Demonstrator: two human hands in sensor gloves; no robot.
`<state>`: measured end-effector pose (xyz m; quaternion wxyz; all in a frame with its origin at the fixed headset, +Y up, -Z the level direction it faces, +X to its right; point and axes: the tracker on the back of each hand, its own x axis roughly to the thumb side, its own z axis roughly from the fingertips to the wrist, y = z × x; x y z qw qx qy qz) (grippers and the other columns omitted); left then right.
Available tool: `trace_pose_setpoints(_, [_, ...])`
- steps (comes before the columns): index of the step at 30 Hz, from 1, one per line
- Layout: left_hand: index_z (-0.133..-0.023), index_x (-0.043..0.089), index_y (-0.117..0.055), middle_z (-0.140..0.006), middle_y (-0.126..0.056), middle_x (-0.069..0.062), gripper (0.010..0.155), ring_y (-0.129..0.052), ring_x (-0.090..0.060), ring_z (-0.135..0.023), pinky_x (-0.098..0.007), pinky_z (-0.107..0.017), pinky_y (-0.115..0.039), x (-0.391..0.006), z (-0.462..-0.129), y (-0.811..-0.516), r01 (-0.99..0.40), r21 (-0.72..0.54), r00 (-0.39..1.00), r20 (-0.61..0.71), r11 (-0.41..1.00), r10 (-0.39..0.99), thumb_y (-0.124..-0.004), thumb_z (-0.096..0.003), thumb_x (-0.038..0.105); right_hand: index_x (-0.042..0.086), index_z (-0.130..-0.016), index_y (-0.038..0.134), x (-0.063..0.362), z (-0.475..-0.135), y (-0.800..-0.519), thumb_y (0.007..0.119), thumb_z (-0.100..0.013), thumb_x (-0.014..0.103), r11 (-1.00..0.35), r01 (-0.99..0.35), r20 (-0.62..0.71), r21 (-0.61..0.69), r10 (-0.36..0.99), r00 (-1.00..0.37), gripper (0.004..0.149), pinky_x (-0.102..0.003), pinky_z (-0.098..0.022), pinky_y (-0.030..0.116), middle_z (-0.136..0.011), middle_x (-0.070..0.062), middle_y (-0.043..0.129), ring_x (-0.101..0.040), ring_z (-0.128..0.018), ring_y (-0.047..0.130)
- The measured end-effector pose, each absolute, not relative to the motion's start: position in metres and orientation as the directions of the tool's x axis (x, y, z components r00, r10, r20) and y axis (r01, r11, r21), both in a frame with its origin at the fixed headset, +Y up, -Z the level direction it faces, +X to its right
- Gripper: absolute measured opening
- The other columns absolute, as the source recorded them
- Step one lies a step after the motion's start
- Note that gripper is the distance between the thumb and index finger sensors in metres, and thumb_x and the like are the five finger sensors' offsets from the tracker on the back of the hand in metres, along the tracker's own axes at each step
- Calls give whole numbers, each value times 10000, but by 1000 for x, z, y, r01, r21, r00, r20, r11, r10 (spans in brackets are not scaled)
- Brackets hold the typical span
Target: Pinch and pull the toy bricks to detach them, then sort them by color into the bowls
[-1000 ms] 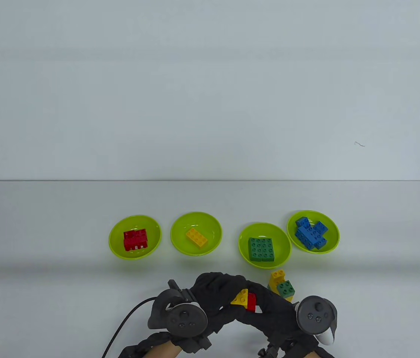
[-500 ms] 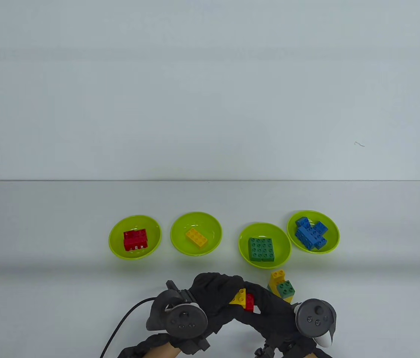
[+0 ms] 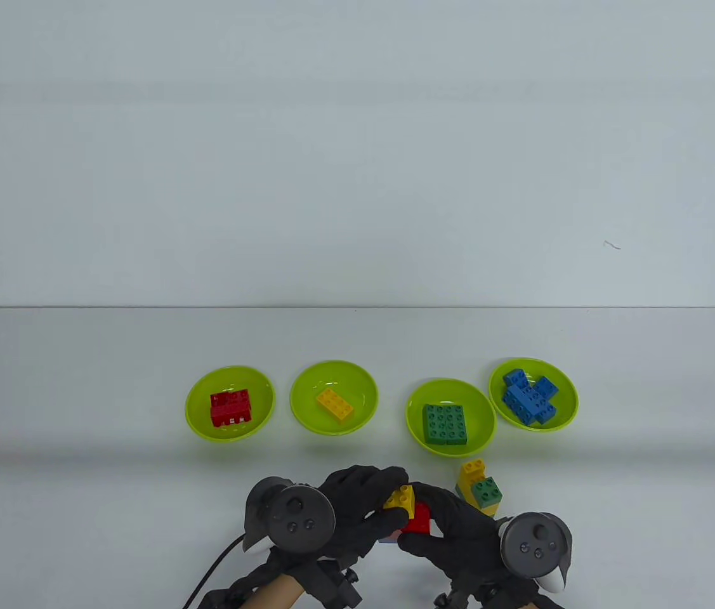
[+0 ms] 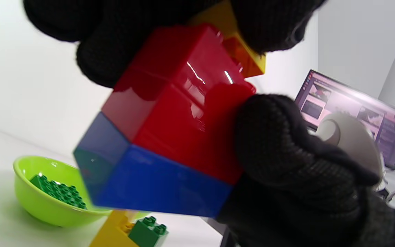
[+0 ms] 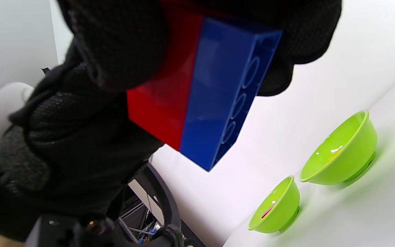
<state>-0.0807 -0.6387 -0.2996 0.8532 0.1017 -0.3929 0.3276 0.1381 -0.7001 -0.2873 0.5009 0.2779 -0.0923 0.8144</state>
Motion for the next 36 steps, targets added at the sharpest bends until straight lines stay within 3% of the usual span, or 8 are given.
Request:
trace_pose_setpoints(7, [-983, -7, -713, -856, -849, -272, 640, -890, -403, -730, -577, -614, -675, -90, -303, -630, -616, 56, 551, 744, 786, 378, -734, -500, 412, 59, -984, 661, 147, -288, -698, 833, -471, 380, -426, -900, 498, 95, 803, -328, 628, -544, -652, 672, -929, -185, 816, -394, -805, 864])
trace_pose_setpoints(12, [-1029, -4, -636, -929, -780, -278, 641, -845, -416, -799, -575, -644, -648, -112, -346, -642, -561, 139, 693, 618, 816, 371, -727, -511, 363, 59, -987, 656, 157, -292, -693, 830, -475, 376, -427, -903, 477, 42, 803, -358, 628, -546, -656, 666, -936, -188, 808, -397, -812, 859])
trace_pose_setpoints(21, [-1054, 8, -575, -976, -719, -278, 647, -799, -422, -849, -569, -667, -619, -135, -437, -689, -381, 47, 884, 313, 923, 349, -732, -510, 321, 54, -996, 647, 166, -296, -690, 832, -476, 363, -427, -904, 462, 28, 807, -367, 633, -553, -656, 660, -943, -197, 801, -405, -817, 852])
trace_pose_setpoints(28, [-1057, 18, -573, -982, -714, -271, 647, -795, -417, -854, -563, -674, -616, -134, -464, -715, -403, -22, 891, 221, 915, 397, -740, -509, 319, 47, -990, 654, 164, -296, -694, 834, -477, 361, -426, -903, 444, 55, 820, -360, 628, -555, -654, 660, -941, -201, 801, -409, -813, 853])
trace_pose_setpoints(32, [-1055, 24, -577, -978, -726, -261, 649, -809, -402, -850, -554, -673, -629, -133, -473, -717, -307, -20, 929, 210, 951, 304, -742, -504, 325, 49, -996, 648, 164, -297, -694, 832, -478, 363, -429, -902, 439, 56, 821, -364, 633, -553, -654, 661, -941, -200, 802, -406, -813, 854])
trace_pose_setpoints(36, [-1070, 24, -543, -1003, -691, -263, 679, -776, -413, -877, -561, -687, -600, -136, -473, -714, -329, -31, 920, 215, 944, 328, -733, -512, 361, 48, -995, 650, 163, -297, -695, 833, -478, 363, -428, -902, 436, 57, 823, -363, 632, -553, -653, 661, -940, -200, 803, -408, -812, 853])
